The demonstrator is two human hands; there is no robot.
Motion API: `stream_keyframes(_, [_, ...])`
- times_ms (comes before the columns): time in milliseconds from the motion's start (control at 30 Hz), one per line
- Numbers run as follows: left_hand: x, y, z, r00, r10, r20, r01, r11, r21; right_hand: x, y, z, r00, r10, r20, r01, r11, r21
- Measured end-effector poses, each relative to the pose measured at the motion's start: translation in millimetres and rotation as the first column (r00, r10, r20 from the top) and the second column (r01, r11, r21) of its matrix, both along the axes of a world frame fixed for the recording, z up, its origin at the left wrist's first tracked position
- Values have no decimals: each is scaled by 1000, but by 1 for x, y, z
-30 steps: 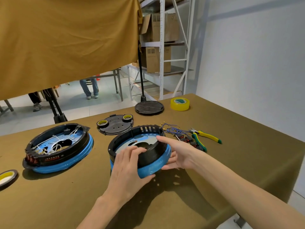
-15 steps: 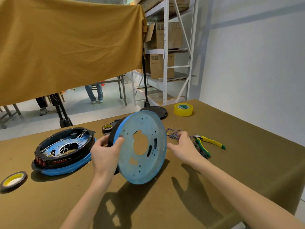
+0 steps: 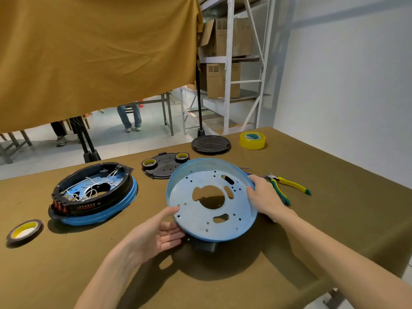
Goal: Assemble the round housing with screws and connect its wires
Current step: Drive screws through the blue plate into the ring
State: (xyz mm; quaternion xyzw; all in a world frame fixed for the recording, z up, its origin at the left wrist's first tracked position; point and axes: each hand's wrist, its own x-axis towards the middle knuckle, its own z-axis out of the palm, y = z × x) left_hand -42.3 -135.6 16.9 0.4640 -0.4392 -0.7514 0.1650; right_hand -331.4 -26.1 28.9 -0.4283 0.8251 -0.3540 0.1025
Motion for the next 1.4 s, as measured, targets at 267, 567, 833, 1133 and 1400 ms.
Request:
stream_keyframes(267, [-14, -3, -12, 998, -61, 18, 61, 998, -10, -16, -10, -12, 992, -126, 4, 126, 982, -143])
stream_keyframes(567, [-14, -3, -27, 998, 55, -24, -55, 998, -12, -43, 20, -13, 973, -225, -58, 225, 974, -15])
stream_keyframes(833, [-12, 0, -25, 999, 36, -26, -36, 999, -5, -36, 28, -28, 932, -52, -359, 188, 916, 355])
stream_keyframes(1133, [-9, 1, -24, 999, -4, -41, 5, 1000, 31, -60, 32, -27, 838, 10, -545, 106, 977, 182])
stream_keyframes(1400, [-8, 2, -23, 999, -25, -45, 27, 999, 44, -63, 30, -30, 813, 110, -572, 127, 925, 358])
